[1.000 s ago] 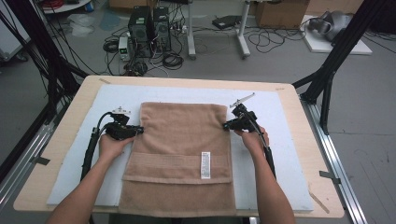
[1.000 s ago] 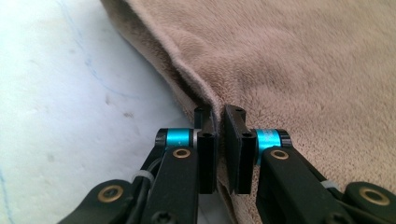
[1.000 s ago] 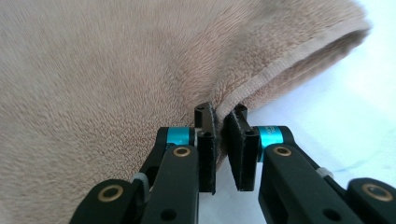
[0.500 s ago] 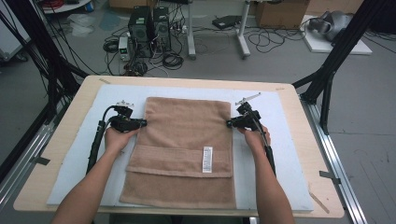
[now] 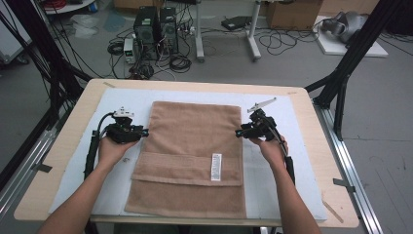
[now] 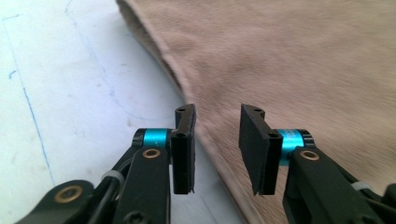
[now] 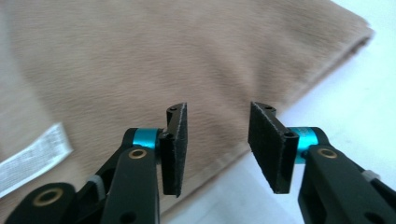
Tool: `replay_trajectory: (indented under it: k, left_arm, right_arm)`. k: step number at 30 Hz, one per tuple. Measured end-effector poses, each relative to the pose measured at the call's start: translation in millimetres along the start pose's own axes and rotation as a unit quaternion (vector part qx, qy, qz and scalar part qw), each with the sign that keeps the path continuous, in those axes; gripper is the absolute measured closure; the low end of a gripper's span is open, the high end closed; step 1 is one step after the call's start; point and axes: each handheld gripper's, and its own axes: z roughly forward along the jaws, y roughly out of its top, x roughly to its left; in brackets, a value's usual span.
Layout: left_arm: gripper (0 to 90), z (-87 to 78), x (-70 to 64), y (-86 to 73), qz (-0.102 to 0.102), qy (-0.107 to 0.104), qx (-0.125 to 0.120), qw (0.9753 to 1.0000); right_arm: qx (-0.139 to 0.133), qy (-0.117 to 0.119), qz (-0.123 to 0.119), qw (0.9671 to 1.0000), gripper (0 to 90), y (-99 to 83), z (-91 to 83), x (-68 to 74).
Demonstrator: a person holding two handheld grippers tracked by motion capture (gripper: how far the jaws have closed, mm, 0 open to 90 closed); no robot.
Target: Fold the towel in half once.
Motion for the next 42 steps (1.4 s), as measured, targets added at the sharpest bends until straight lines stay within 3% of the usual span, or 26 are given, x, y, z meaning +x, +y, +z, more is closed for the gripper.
replay_trajectory:
  k: [2,7,14,16,19,27,35,39,42]
  left_arm:
    - [63.1,-6.8,-6.0,-3.6,0.013,-0.007,0.004,0.9999]
    - [58.3,-23.9,-19.9,-12.1,0.040,-0.022,-0.015,0.9988]
    - [52.9,-37.0,-36.7,-23.8,0.074,-0.038,-0.010,0.9965]
    - [52.0,-42.1,-40.8,-28.3,0.067,-0.050,-0.019,0.9963]
    - [51.9,-48.4,-49.3,-36.2,0.077,-0.050,-0.029,0.9953]
    - [54.1,-49.9,-58.9,-56.1,0.092,-0.055,-0.013,0.9942]
    - [57.6,-50.3,-57.5,-71.2,0.078,-0.056,-0.002,0.9954]
    - [57.7,-48.4,-59.6,-77.0,0.093,-0.054,0.017,0.9940]
    - [57.7,-47.5,-58.8,-79.3,0.094,-0.057,0.015,0.9939]
  right_arm:
    - [0.000,0.010,-0.004,0.9999,52.1,-2.3,-3.2,7.4]
    - [-0.005,0.020,-0.029,0.9994,48.4,-10.2,-12.7,26.5]
    - [-0.018,0.026,-0.055,0.9979,46.2,-22.4,-26.8,48.3]
    - [-0.015,0.027,-0.066,0.9973,45.4,-28.4,-27.2,54.2]
    - [-0.007,0.030,-0.076,0.9966,44.7,-39.1,-26.2,62.1]
    - [-0.010,0.049,-0.084,0.9952,42.6,-55.9,-25.9,77.2]
    - [-0.002,0.066,-0.082,0.9945,44.5,-67.2,-13.4,86.2]
    - [0.014,0.057,-0.084,0.9948,45.7,-68.9,-4.9,87.6]
    - [0.025,0.052,-0.090,0.9943,48.6,-69.1,-0.4,89.7]
